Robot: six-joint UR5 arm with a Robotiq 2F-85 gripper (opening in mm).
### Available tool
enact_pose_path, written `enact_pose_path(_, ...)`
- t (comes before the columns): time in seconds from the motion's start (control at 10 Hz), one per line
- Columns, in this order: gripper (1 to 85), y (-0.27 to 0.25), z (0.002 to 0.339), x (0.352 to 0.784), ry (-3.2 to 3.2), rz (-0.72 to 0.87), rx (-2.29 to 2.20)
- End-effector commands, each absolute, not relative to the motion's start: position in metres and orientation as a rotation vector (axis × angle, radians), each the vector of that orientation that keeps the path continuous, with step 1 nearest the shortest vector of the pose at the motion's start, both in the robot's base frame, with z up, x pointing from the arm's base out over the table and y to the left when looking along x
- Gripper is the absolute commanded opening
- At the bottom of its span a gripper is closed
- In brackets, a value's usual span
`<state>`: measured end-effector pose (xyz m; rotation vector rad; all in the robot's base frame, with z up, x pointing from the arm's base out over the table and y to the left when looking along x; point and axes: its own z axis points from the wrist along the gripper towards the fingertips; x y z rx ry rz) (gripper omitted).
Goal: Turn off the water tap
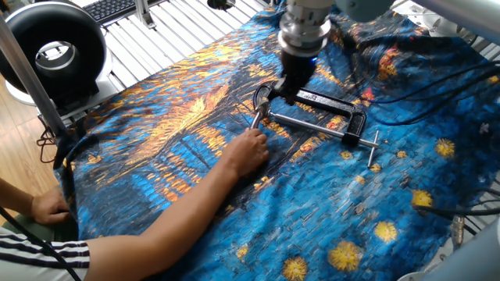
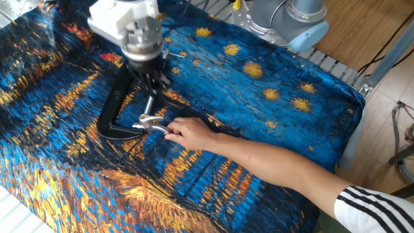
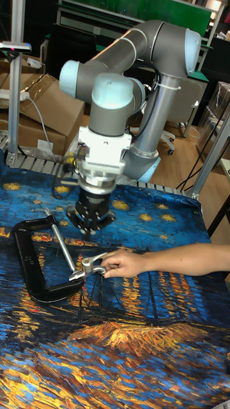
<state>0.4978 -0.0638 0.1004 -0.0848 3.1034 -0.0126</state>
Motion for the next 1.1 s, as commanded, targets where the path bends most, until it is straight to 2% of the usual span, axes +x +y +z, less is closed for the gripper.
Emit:
enact_pose_path(0.0,1.3,-0.102,0.121,0.483,3.091,-0.109,-0.064)
enact_pose_path(0.1,1.3,-0.114,0.126,0.484,3.081,-0.135,-0.06)
enact_pose_path(0.6,1.3,-0.103,0.141,0.462,3.115,-0.024,0.091)
enact_pose_path(1.0,1.3,-0.097,0.138,0.469,3.106,0.01,0.058)
